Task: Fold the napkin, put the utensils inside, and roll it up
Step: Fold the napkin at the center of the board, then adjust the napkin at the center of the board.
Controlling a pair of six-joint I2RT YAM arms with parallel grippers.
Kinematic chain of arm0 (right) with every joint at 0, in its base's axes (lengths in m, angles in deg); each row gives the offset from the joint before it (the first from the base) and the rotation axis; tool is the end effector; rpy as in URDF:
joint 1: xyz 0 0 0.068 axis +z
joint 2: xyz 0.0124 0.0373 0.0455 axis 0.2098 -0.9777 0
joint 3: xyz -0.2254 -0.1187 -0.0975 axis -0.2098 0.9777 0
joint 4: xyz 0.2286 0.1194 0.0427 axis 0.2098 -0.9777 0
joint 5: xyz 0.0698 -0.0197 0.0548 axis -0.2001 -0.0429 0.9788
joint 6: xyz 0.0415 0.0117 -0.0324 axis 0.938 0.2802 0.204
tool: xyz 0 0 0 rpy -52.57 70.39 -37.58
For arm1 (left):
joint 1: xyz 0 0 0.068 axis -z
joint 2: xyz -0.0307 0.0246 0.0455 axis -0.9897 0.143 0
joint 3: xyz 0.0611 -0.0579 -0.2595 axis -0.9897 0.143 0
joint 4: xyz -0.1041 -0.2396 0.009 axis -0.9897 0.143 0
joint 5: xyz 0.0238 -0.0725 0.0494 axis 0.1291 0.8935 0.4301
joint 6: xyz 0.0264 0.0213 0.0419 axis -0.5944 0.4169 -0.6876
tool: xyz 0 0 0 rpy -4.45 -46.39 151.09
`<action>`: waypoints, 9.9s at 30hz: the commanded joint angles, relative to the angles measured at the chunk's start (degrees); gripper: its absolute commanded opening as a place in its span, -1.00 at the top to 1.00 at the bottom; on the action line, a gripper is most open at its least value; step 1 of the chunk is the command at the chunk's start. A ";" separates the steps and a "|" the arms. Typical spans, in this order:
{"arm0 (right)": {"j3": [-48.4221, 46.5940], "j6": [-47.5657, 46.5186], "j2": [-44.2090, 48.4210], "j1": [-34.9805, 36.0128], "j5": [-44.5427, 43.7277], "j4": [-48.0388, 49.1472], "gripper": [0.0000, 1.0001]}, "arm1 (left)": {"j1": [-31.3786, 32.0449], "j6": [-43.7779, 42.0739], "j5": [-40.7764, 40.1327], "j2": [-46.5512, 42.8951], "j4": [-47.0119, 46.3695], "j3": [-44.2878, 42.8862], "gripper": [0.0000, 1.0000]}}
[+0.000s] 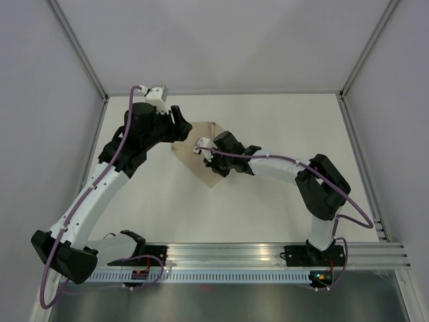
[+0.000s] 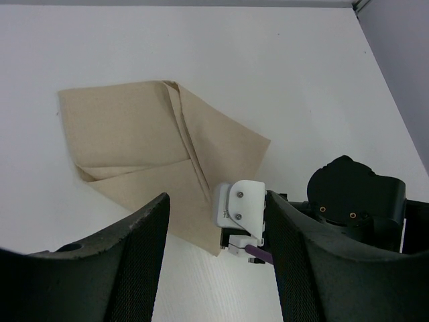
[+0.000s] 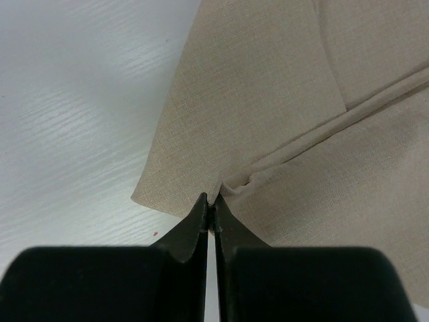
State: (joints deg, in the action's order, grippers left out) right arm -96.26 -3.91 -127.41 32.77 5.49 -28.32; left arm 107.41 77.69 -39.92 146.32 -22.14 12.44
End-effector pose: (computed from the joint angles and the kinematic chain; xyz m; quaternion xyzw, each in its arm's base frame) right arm 0.2790 0.2864 0.1949 -0.5165 0.7729 0.1597 0.3323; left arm 0.2315 -0.1114 0.3997 0.0443 0.8237 -0.2214 0.5202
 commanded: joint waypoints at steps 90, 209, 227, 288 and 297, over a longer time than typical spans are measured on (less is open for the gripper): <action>-24.01 6.66 -19.78 -23.97 -2.62 -11.77 0.32 | -11.56 37.07 -21.13 37.06 -9.80 10.75 0.95; -22.78 -0.46 -16.88 -24.23 8.98 -24.77 0.39 | -10.69 34.61 -12.78 49.89 4.96 -11.75 0.64; -12.32 -1.08 -8.00 -20.63 11.62 -25.04 0.39 | -10.60 29.70 -9.09 58.59 5.75 -21.15 0.63; -6.96 -11.35 6.24 -11.33 1.96 -17.30 -0.32 | -16.40 9.75 10.69 9.48 -16.39 5.20 -0.36; -5.11 -14.52 2.03 -0.07 -6.56 -11.07 -0.38 | -16.31 8.16 9.29 -3.97 -13.58 10.31 -0.39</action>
State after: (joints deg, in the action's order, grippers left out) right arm -101.38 -16.50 -123.36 30.48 4.53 -43.06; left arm 91.01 88.64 -30.98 145.83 -35.14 22.21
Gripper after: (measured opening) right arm 0.688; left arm 0.690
